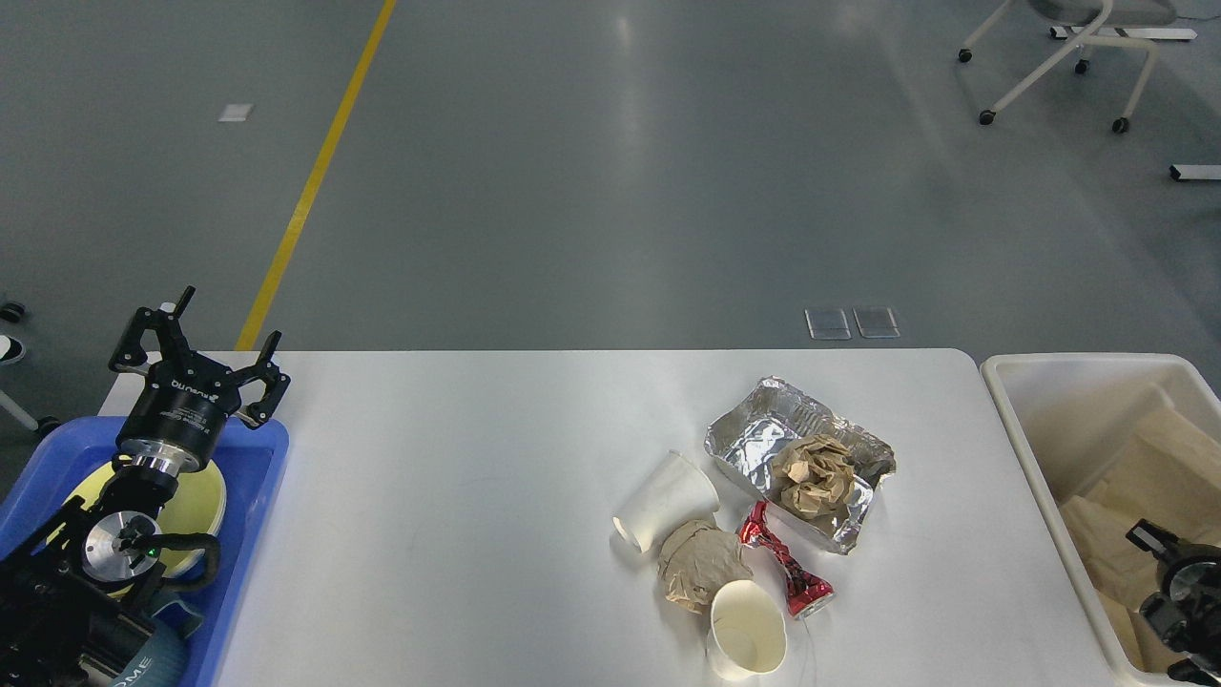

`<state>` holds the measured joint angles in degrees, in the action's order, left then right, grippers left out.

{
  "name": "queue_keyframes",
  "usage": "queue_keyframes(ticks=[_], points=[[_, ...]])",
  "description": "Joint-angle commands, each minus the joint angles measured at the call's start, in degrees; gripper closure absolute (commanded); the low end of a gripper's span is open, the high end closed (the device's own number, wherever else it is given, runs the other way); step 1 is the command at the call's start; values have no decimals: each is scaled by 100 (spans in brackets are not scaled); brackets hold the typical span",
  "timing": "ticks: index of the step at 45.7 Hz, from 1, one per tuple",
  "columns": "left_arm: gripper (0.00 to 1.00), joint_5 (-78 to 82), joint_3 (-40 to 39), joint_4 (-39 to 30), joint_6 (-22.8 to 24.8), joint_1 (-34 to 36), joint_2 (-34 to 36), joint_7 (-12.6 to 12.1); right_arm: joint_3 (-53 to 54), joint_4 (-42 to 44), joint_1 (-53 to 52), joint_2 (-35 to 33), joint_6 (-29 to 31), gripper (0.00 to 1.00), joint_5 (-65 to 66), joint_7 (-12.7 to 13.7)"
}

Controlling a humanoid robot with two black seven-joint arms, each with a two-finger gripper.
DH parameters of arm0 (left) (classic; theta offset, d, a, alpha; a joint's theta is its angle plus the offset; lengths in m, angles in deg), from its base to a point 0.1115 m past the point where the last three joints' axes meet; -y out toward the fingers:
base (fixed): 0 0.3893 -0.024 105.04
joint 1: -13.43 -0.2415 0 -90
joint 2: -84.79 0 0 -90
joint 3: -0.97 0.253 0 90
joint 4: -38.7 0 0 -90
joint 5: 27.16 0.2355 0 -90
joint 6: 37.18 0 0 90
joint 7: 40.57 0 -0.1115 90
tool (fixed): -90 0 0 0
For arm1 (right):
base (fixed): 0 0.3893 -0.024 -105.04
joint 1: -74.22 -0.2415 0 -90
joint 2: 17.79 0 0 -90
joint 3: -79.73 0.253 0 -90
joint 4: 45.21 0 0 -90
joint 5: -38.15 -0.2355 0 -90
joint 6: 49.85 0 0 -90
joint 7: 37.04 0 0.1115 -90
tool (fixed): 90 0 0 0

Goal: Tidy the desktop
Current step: 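Raise the right gripper out of the bin toward the foil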

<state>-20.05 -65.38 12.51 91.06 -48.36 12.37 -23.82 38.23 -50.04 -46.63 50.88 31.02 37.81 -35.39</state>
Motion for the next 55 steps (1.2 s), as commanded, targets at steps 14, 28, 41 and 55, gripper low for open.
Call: queue_keyframes(ticks=[14,28,41,55], points=[[4,0,0,0,0,0,0,-4,-52,-88,9,-11,-318,0,87,-16],[4,0,0,0,0,0,0,-4,-105,-712,-578,-292,-11,0,525,2],[4,0,0,0,0,0,0,-4,-157,-2179,-2705,-1066,1693,0,2107,309],[4,0,0,0,0,0,0,4,-1035,-3410,-5324,-1163,3812,0,2662,362]])
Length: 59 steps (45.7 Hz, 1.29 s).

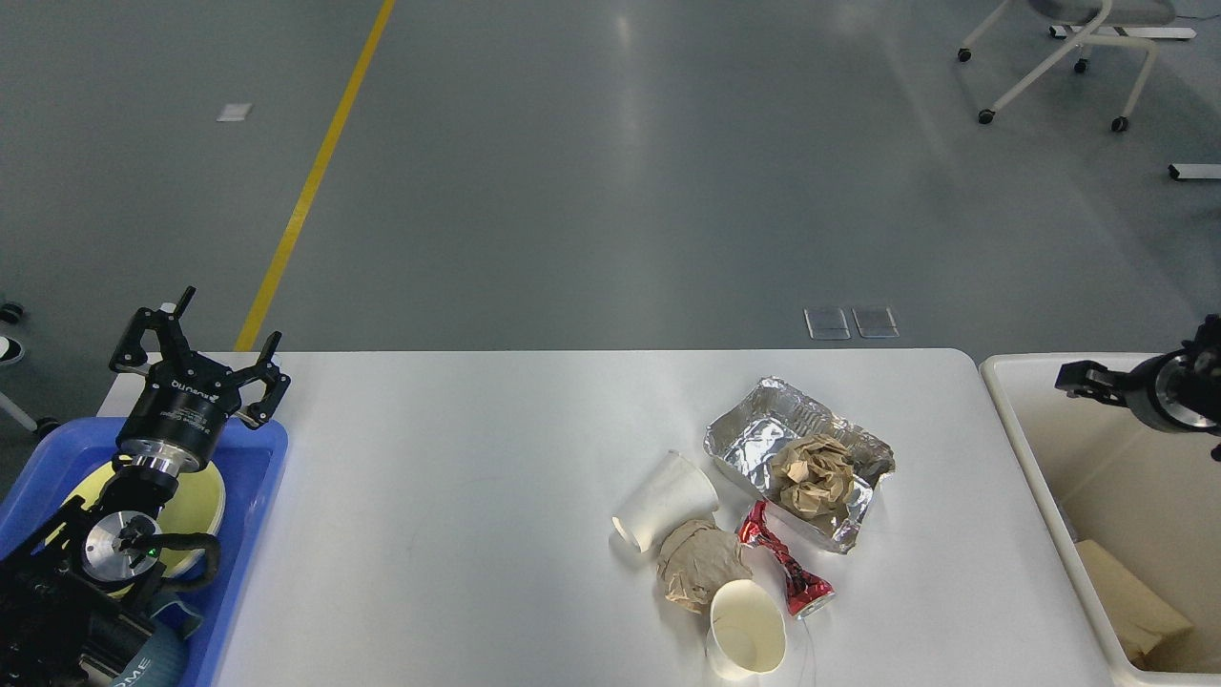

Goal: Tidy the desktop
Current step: 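Raise the right gripper out of the bin toward the foil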

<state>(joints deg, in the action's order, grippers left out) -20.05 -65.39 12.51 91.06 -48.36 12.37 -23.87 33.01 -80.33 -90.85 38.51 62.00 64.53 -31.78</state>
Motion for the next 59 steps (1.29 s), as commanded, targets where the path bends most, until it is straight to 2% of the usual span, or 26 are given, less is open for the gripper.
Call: queue_keyframes(ticks=[1,13,24,33,38,59], points=[[4,0,0,0,0,0,0,0,-610,-503,-1104,109,846,0,-19,2],[4,0,0,0,0,0,0,9,-1463,-2173,-3301,549,2288,0,-300,2],[4,0,0,0,0,0,0,0,-1841,-3694,-5068,822,2974,0,-1495,11],[4,0,0,0,0,0,0,9,-1859,-5056,-6281,1006,3027,0,-1944,11],[4,0,0,0,0,0,0,0,-1867,-5523,-6625,1156,2992,0,-2023,11],[4,0,0,0,0,0,0,0,-1964,-5470,-6555,1340,2693,0,-2304,19]])
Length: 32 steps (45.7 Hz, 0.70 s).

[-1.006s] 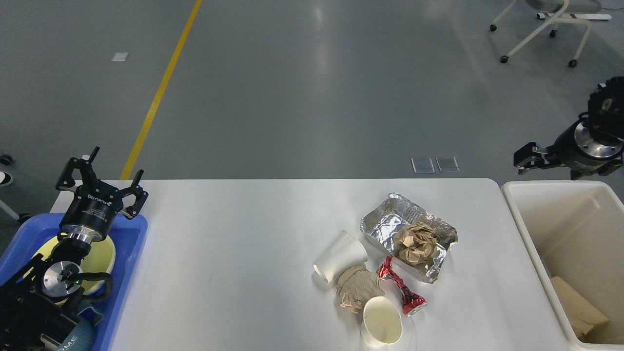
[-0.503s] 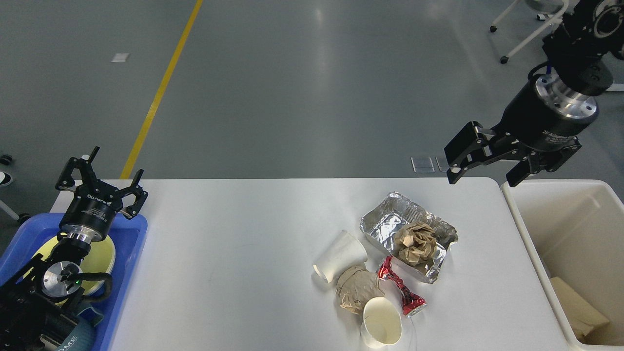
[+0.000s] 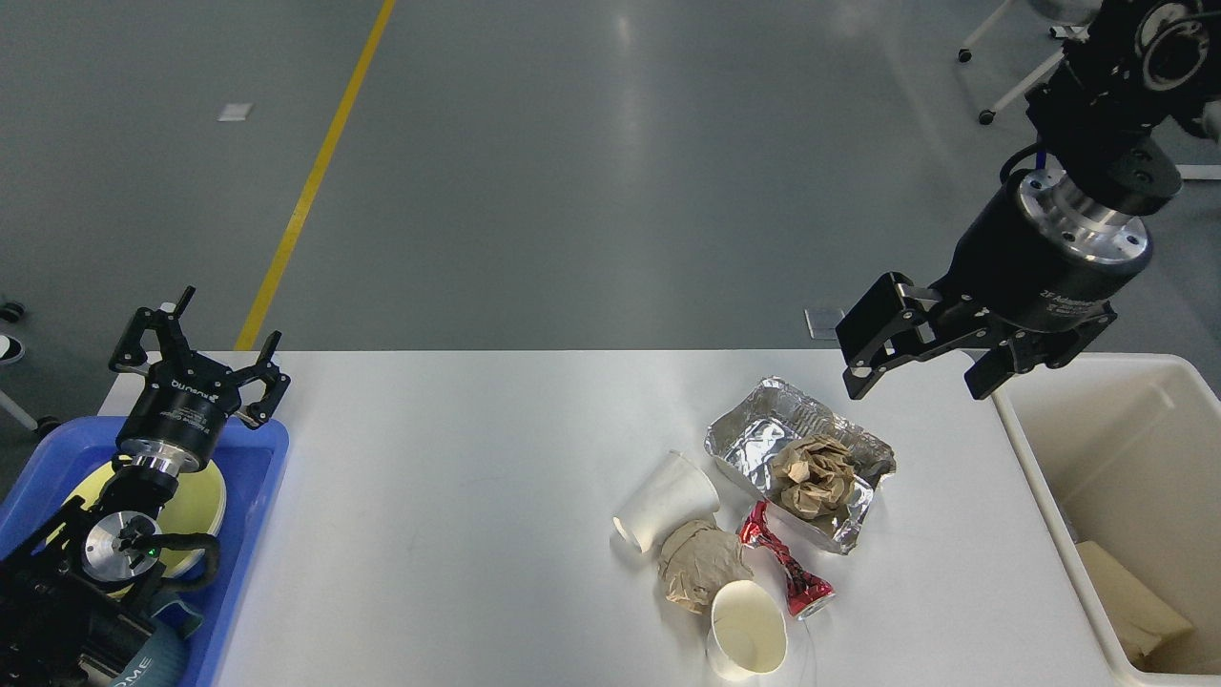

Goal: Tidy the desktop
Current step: 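Raise the right gripper out of the bin toward the foil, then lower the right gripper into the foil tray and grasp the food scraps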

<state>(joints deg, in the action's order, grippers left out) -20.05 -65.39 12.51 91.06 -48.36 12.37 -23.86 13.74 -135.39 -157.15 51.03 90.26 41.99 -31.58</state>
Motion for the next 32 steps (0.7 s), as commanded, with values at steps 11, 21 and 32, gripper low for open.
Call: queue_keyframes(ticks=[11,21,32], points=[[4,0,0,0,0,0,0,8,-37,168,786,88,-625,0,-59,0],[4,0,0,0,0,0,0,-1,-134,572,1770,79,-1424,1,-85,-9],[4,0,0,0,0,0,0,-1,-46,1283,3097,141,-1882,1,-85,-9]])
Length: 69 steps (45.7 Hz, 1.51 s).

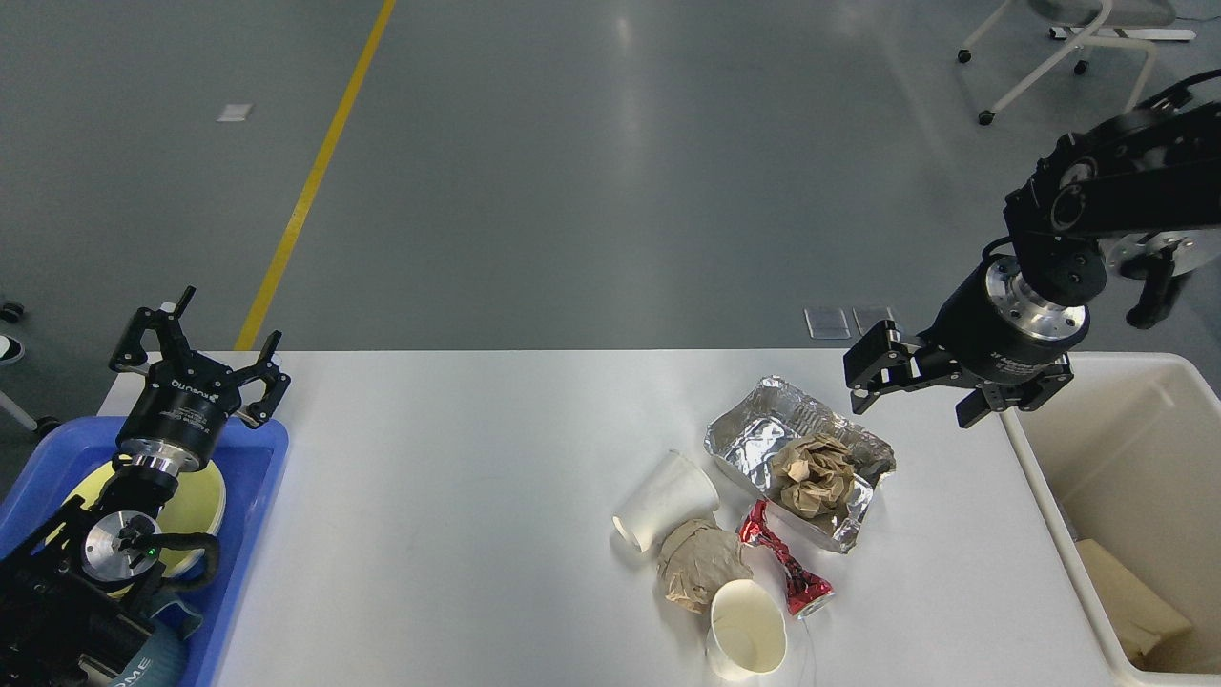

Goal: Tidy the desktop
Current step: 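Lower the right gripper into the foil tray and grasp the food scraps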

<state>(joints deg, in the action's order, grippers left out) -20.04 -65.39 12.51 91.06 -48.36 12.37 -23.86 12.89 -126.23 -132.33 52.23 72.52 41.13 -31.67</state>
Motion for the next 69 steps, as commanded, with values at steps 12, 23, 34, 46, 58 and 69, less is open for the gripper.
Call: queue_keyframes(ticks=[12,23,34,46,58,69], points=[[4,0,0,0,0,0,0,-1,241,1711,2048,293,-153,2,-1009,0],[4,0,0,0,0,0,0,-1,320,3108,2909,1550,-196,2,-1380,8],[4,0,0,0,0,0,0,-1,426,4120,3841,2007,-741,2,-1354,26],[4,0,0,0,0,0,0,-1,391,4112,3798,1972,-996,2,-1222,131],[4,0,0,0,0,0,0,-1,356,4112,3806,1919,-996,2,-668,211],[4,0,0,0,0,0,0,-1,417,4533,4316,1955,-1242,2,-475,202]])
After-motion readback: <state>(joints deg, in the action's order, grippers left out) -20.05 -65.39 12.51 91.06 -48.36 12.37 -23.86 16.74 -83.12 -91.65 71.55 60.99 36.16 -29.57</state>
